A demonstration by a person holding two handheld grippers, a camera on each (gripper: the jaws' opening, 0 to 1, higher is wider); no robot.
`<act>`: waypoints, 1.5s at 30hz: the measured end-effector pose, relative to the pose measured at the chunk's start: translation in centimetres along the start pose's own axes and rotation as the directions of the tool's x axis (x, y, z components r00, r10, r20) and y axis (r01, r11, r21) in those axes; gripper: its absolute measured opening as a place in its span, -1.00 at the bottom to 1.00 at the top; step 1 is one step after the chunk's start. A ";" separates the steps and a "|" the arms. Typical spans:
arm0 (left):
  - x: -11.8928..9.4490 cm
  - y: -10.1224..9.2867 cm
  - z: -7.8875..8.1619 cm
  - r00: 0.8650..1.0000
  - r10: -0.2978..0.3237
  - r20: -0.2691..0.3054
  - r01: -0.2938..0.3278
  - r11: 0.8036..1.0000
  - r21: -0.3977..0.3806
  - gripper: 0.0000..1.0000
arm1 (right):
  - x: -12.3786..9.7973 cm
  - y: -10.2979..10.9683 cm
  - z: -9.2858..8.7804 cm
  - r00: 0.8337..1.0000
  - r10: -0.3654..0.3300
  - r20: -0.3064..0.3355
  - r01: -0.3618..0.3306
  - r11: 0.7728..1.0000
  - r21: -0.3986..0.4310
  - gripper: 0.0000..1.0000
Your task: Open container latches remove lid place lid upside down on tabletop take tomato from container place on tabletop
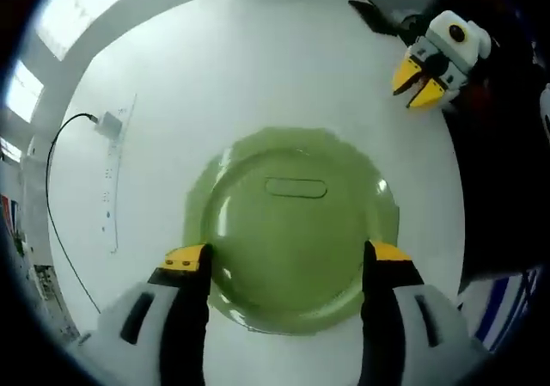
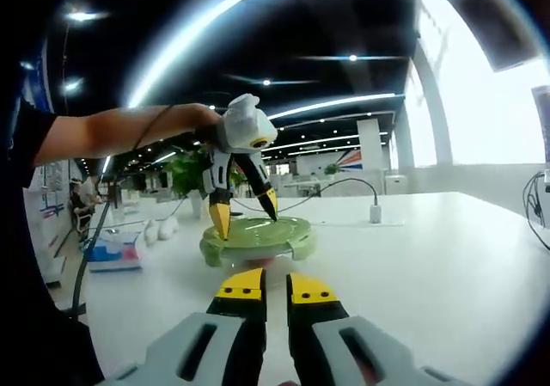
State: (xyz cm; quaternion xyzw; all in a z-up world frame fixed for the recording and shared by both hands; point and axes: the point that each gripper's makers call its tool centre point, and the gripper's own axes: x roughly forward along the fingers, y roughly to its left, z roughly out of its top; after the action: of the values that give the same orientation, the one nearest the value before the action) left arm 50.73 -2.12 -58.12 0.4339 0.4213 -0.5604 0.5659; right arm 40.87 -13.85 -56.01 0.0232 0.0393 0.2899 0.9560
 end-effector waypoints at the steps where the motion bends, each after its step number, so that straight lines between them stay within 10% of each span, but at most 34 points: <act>1: 0.0 0.0 0.1 1.000 0.004 0.002 -0.004 1.000 0.007 0.24 | 0.0 -0.1 0.0 1.000 0.000 0.000 0.000 1.000 0.001 -0.91; 16: 0.3 -0.7 -0.1 0.987 -0.027 -0.161 0.031 0.999 0.023 0.45 | 0.5 0.4 -0.9 1.000 0.013 -0.010 -0.013 1.000 0.016 -0.88; 33: 0.3 -0.4 0.0 0.992 -0.026 -0.128 0.028 0.999 0.017 0.43 | 1.4 0.8 -1.5 1.000 0.020 -0.011 -0.019 0.996 0.088 -0.88; 45: 0.3 -0.4 0.3 0.994 -0.023 -0.111 0.025 1.000 0.015 0.41 | 3.7 -0.2 -0.7 1.000 0.014 0.004 -0.014 0.956 0.293 -0.82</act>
State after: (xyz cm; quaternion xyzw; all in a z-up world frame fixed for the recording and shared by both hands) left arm 50.37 -2.44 -58.35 0.4640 0.4527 -0.5455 0.5312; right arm 43.94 -11.94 -56.97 0.1651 0.0809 0.2877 0.9399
